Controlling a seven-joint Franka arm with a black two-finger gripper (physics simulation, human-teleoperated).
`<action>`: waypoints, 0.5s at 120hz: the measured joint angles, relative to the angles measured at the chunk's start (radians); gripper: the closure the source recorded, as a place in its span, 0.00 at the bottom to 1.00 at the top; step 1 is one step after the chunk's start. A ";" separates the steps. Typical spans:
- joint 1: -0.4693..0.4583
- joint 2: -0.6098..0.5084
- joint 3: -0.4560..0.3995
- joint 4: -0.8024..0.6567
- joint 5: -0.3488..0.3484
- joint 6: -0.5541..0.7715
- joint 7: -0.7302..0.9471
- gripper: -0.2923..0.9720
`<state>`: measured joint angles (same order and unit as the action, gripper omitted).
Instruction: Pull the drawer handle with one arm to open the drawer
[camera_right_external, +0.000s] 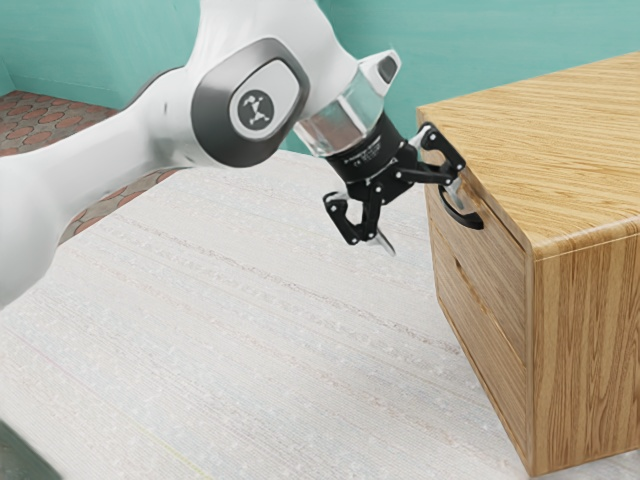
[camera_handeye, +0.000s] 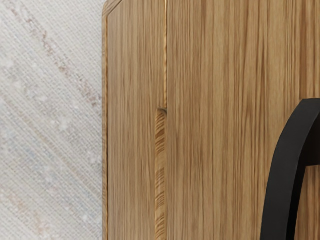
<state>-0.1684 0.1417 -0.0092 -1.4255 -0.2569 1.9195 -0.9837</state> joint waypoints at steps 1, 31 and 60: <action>0.000 0.000 0.000 -0.002 0.000 0.001 0.000 0.23; -0.001 -0.006 0.004 -0.027 -0.001 0.015 -0.005 0.23; -0.011 -0.044 0.043 -0.072 0.001 0.006 -0.006 0.23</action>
<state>-0.1795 0.0975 0.0337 -1.4970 -0.2562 1.9260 -0.9896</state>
